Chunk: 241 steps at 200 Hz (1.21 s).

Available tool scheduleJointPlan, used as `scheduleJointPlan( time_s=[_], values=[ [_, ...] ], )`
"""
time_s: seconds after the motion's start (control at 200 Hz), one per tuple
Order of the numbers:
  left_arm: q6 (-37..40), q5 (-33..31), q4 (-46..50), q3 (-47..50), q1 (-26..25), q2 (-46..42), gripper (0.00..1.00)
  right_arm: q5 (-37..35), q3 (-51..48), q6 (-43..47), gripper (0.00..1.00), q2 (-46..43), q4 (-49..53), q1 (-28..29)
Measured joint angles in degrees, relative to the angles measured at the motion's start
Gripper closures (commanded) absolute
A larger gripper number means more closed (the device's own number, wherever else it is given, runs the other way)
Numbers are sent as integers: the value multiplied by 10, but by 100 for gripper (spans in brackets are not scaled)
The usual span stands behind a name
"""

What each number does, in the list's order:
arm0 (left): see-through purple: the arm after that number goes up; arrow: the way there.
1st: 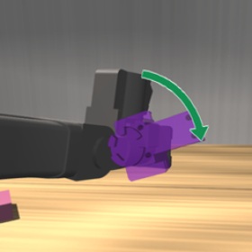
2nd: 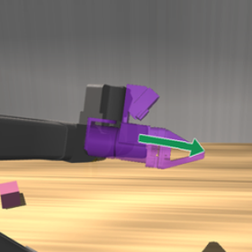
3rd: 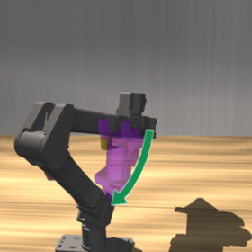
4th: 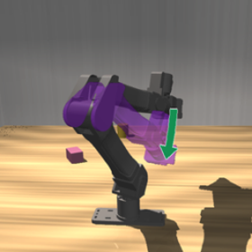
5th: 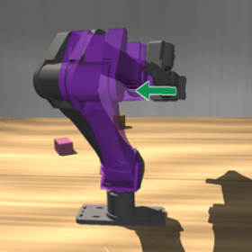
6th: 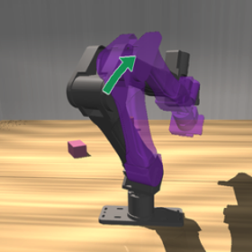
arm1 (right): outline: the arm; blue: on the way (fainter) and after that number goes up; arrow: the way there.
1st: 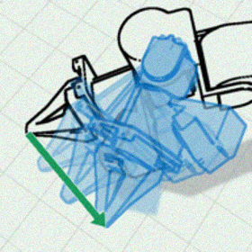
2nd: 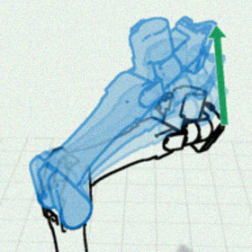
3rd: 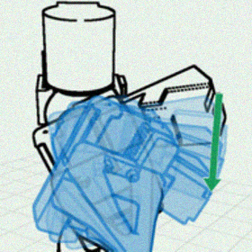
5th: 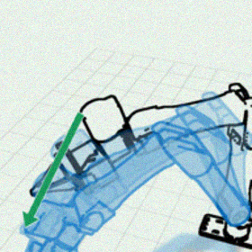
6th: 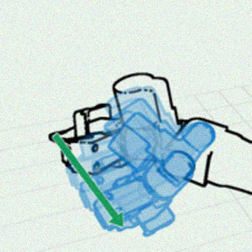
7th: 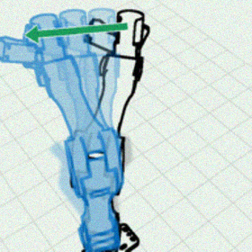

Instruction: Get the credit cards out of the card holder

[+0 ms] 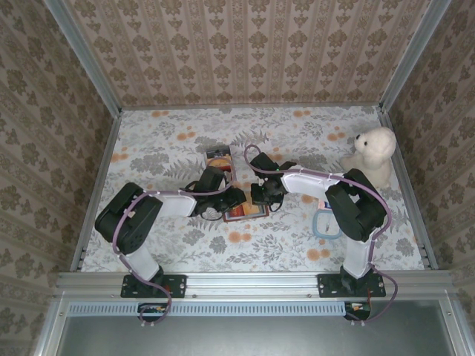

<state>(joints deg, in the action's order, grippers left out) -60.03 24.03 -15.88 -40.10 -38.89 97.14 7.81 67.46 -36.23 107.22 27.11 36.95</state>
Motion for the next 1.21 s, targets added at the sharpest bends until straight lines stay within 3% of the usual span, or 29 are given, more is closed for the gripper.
scheduleJointPlan(
  time_s=[0.565, 0.995, 1.205],
  values=[
    [0, 7, -22, 25, 14, -6, 100, 0, 0, 0, 84, 3, -2, 0],
    [13, 6, 3, 57, 34, -58, 100, -10, 1, -2, 86, 5, -2, 0],
    [55, -1, 87, 56, 47, -126, 100, -9, 4, 2, 83, 2, 0, -1]
  ],
)
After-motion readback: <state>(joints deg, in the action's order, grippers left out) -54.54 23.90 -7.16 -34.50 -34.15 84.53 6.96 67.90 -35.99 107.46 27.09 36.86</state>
